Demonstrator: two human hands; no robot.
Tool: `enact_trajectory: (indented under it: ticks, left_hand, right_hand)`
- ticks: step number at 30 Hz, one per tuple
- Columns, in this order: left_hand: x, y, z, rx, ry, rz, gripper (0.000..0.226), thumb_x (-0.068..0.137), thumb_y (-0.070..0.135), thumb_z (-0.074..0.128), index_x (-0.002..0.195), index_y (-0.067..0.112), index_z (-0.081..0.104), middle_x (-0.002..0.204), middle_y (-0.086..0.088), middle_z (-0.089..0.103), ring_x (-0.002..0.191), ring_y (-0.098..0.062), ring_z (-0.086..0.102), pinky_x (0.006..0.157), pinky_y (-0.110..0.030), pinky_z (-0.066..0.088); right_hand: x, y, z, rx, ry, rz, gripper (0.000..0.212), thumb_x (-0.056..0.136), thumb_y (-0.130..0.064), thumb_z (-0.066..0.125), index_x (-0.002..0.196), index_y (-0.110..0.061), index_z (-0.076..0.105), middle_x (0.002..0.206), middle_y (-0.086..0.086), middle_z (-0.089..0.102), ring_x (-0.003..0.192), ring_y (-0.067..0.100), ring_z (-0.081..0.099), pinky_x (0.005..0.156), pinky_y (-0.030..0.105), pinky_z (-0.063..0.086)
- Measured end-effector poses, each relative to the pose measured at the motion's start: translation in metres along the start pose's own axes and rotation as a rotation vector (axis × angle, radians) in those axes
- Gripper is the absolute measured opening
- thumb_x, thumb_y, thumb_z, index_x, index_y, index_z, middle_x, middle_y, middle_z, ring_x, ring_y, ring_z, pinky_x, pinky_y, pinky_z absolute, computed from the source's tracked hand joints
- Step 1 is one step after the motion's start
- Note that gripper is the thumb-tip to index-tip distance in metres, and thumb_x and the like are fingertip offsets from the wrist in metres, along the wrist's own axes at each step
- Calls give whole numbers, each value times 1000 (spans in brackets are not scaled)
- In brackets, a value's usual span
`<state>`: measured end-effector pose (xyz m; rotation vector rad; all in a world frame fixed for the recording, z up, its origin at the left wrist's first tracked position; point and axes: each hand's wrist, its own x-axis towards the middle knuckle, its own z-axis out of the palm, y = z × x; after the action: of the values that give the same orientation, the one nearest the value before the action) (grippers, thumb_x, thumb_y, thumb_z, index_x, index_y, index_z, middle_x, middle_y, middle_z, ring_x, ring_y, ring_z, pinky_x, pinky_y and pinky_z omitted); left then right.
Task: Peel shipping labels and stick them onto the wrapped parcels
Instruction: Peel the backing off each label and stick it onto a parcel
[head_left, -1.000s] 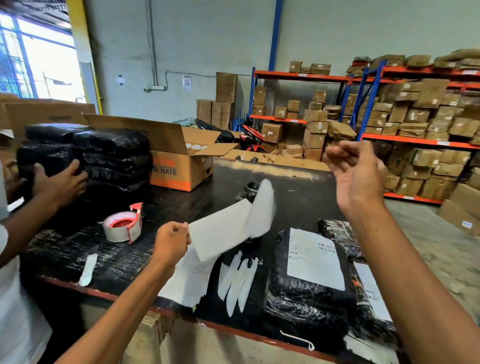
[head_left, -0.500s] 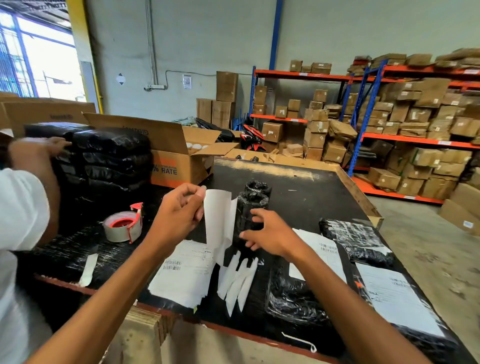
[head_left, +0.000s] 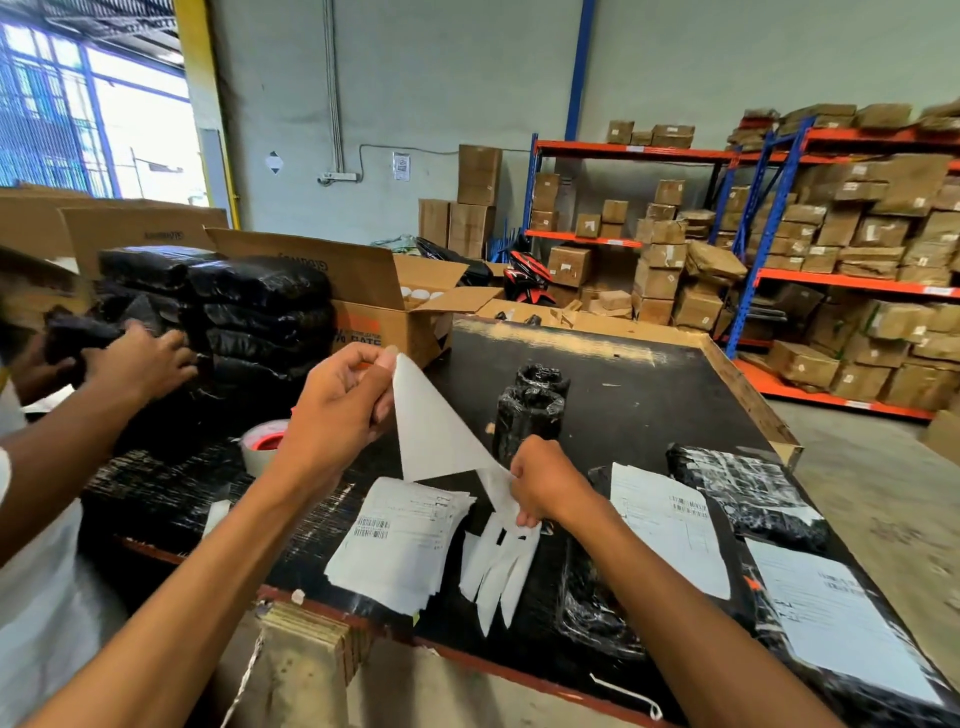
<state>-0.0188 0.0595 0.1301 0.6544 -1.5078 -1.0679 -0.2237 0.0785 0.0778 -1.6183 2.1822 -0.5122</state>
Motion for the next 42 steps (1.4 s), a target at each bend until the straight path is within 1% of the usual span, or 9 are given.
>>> enact_trajectory:
  ticks: [4, 9, 11, 14, 18, 25, 31, 37, 42]
  left_hand:
    - [-2, 4, 6, 94, -49, 37, 28, 97, 29, 47, 99, 3, 58, 46, 3, 46, 38, -8, 36, 38, -19, 29]
    - [-6, -4, 15, 303, -52, 81, 19, 98, 21, 49, 91, 10, 62, 48, -4, 59, 32, -11, 41, 34, -19, 33]
    - [-9, -4, 19, 351, -42, 125, 18, 98, 21, 48, 91, 15, 63, 55, -5, 65, 34, -13, 46, 36, -19, 38]
    - [-13, 2, 33, 404, -83, 231, 16, 97, 21, 49, 92, 18, 64, 62, -4, 68, 39, -12, 54, 44, -16, 46]
    - [-10, 8, 66, 503, -188, 434, 24, 93, 27, 54, 92, 11, 72, 68, 6, 69, 61, -10, 66, 55, -12, 48]
    - [4, -11, 144, 521, -234, 623, 30, 91, 31, 55, 100, 10, 74, 79, 6, 72, 66, -4, 65, 63, -31, 56]
    - [20, -15, 221, 490, -201, 630, 35, 92, 34, 55, 95, 6, 75, 77, -2, 73, 60, -9, 64, 57, -34, 55]
    - [47, -14, 294, 482, -115, 562, 27, 92, 28, 59, 90, 9, 77, 61, 0, 69, 53, -12, 64, 57, -36, 53]
    - [59, -19, 337, 579, -175, 448, 30, 93, 34, 57, 97, 11, 76, 62, 3, 69, 59, -13, 67, 68, -39, 55]
  right_hand:
    - [1, 0, 4, -208, -58, 70, 27, 88, 7, 52, 68, -7, 42, 76, 13, 55, 47, 22, 60, 49, 31, 54]
    - [3, 7, 1, -127, -142, 97, 15, 86, 0, 62, 84, -4, 48, 86, 14, 63, 55, 23, 64, 57, 34, 58]
    - [-3, 14, -10, 171, -2, 53, 12, 91, -7, 55, 80, -4, 56, 75, 14, 65, 51, 22, 64, 54, 34, 57]
    - [-28, 22, -38, 827, 103, 4, 46, 98, -37, 47, 88, 4, 66, 72, 19, 69, 49, 23, 62, 53, 34, 57]
    - [-59, 29, -79, 1126, 190, -111, 64, 91, -60, 37, 96, -5, 68, 85, 15, 75, 69, 23, 71, 60, 31, 57]
    - [-80, 74, -122, 1241, 482, -289, 23, 95, -39, 45, 100, -25, 64, 97, 2, 74, 90, 15, 72, 76, 32, 58]
    - [-73, 132, -144, 1290, 498, -397, 29, 83, -48, 61, 104, -29, 66, 104, -4, 73, 104, 14, 67, 89, 32, 51]
    - [-46, 193, -178, 1445, 441, -430, 68, 54, -61, 80, 111, -28, 61, 114, -3, 71, 114, 17, 64, 97, 35, 52]
    - [-15, 230, -185, 1407, 547, -262, 34, 82, 3, 66, 105, -21, 60, 112, -3, 69, 103, 12, 66, 90, 33, 54]
